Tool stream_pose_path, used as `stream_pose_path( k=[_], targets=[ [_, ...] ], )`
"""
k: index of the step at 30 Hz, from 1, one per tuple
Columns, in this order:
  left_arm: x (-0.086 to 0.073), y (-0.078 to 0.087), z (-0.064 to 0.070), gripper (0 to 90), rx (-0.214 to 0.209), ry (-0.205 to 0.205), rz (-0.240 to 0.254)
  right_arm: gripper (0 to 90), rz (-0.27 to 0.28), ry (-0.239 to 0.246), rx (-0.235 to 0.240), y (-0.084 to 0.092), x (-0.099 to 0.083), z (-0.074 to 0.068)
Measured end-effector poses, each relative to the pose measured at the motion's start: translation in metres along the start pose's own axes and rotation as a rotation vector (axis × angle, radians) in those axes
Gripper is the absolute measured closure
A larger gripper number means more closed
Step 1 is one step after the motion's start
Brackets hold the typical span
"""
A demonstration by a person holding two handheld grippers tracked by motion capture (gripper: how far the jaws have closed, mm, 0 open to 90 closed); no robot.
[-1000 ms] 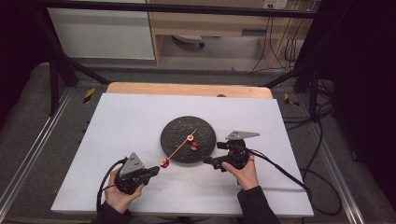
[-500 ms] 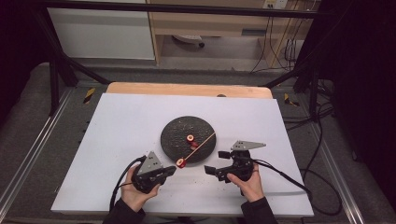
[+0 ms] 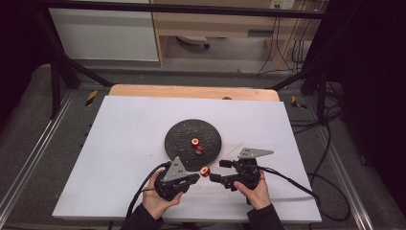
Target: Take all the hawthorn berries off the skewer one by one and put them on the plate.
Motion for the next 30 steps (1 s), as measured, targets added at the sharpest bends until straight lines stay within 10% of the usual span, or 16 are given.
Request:
stream_pose_path(
  k=[19,30],
  targets=[
    [0.001,-0.005,0.006,88.1,-0.028,-0.012,0.006,55.2,-0.022,0.006,0.127,-0.005,-0.004,-0.006],
    [-0.008,0.008,0.003,88.1,-0.023,-0.018,0.005,61.6,-0.002,0.002,0.106,0.002,0.004,-0.001]
  ],
)
Point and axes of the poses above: each handheld gripper's, and its own axes: y roughly backward along the jaws, x roughly out of its top, z roughly to its right, the point moved 3 cm from there along -y, roughly forward along the jaws, and after that the axes turned 8 degrees about -x, right-handed, at the moved point
